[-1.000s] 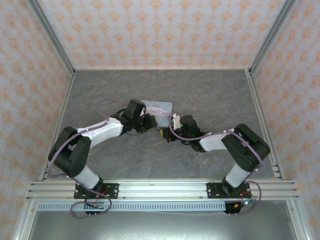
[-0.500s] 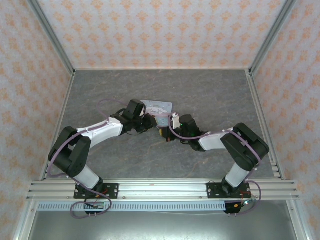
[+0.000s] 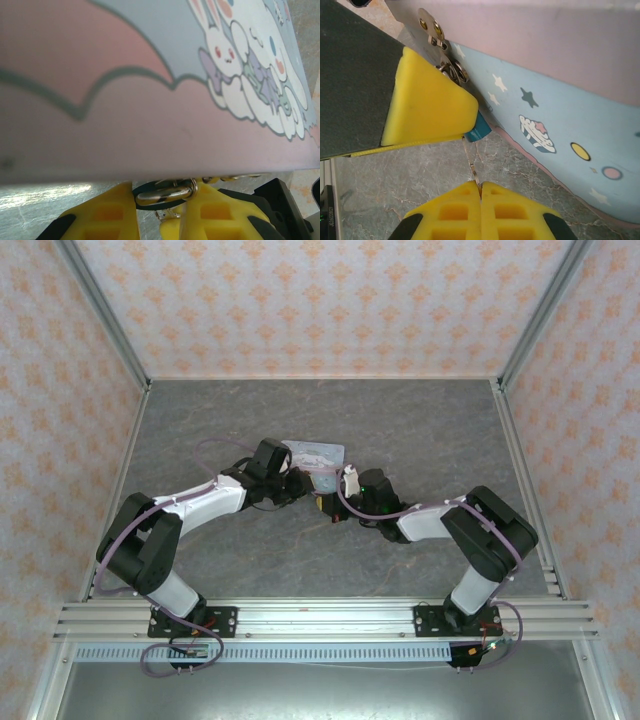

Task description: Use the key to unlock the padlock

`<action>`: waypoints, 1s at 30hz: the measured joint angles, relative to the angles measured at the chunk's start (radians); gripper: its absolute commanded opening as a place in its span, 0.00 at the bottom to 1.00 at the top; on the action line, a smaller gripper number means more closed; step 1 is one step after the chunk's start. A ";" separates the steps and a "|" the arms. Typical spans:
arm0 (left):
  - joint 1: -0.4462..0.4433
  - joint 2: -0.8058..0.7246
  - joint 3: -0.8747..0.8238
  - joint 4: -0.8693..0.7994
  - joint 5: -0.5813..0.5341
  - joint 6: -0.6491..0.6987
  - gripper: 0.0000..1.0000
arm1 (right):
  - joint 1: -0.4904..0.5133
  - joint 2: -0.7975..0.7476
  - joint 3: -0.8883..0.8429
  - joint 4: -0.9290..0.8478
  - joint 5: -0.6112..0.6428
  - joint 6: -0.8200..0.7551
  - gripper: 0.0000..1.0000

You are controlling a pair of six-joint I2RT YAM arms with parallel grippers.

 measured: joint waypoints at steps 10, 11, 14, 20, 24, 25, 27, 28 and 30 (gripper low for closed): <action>0.000 0.000 0.000 0.000 0.000 0.000 0.15 | 0.000 0.009 0.002 -0.005 0.004 -0.001 0.00; 0.000 0.000 0.000 0.000 0.000 0.000 0.15 | 0.000 0.010 0.002 -0.006 0.006 -0.001 0.00; 0.000 0.000 0.000 0.000 0.000 0.000 0.15 | 0.000 0.010 0.001 -0.010 0.008 -0.002 0.00; 0.000 0.000 0.000 0.000 0.000 0.000 0.15 | 0.002 0.010 0.001 -0.010 0.012 -0.002 0.00; 0.000 0.000 0.000 0.000 0.000 0.000 0.15 | 0.002 0.010 0.001 -0.010 0.016 -0.002 0.00; 0.000 0.000 0.000 0.000 0.000 0.000 0.15 | 0.002 0.010 0.001 -0.010 0.016 -0.002 0.00; 0.000 -0.002 0.000 0.000 -0.001 0.000 0.15 | 0.002 0.011 0.001 -0.011 0.018 -0.003 0.00; 0.000 -0.003 0.000 0.000 -0.001 0.000 0.15 | 0.002 0.011 0.001 -0.014 0.024 -0.004 0.00; -0.001 -0.006 0.000 0.000 -0.002 0.000 0.15 | 0.002 0.011 0.001 -0.023 0.031 -0.005 0.00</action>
